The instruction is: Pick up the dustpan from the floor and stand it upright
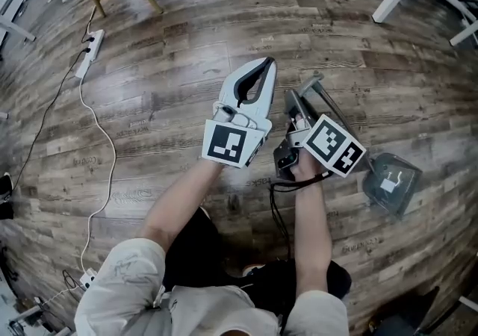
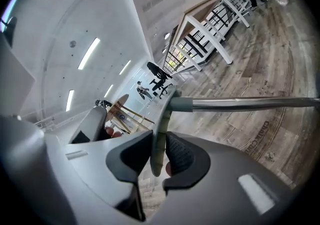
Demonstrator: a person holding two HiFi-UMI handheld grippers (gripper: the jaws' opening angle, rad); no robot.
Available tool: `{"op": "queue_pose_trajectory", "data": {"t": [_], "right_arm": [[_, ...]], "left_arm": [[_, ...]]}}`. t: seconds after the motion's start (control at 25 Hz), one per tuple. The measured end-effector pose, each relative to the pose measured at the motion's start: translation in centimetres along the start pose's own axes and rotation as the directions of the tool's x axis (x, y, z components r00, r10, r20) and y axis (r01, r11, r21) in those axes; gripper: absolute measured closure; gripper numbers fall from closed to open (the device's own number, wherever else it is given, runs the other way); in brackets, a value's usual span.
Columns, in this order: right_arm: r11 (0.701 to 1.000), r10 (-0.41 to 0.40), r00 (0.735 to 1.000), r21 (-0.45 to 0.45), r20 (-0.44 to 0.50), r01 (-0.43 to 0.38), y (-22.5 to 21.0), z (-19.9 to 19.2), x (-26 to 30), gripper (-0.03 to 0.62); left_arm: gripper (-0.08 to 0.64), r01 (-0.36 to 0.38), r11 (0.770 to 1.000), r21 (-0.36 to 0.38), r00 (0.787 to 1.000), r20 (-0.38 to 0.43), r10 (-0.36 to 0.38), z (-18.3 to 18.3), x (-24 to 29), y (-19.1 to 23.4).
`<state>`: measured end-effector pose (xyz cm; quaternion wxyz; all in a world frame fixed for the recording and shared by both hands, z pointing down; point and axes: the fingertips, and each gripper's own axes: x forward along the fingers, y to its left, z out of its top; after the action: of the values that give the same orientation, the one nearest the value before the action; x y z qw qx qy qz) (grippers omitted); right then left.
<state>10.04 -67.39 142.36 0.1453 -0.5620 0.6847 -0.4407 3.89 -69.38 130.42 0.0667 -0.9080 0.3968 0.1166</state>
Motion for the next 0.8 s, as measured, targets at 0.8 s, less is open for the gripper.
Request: {"op": "queue_pose_trajectory", "data": {"t": [0.8], "right_arm": [[0.932, 0.328, 0.935, 0.117, 0.134, -0.344, 12.1, 8.0, -2.5, 0.505]], "left_arm": [[0.540, -0.096, 0.995, -0.011, 0.995, -0.001, 0.096, 1.1, 3.6, 3.6]]}}
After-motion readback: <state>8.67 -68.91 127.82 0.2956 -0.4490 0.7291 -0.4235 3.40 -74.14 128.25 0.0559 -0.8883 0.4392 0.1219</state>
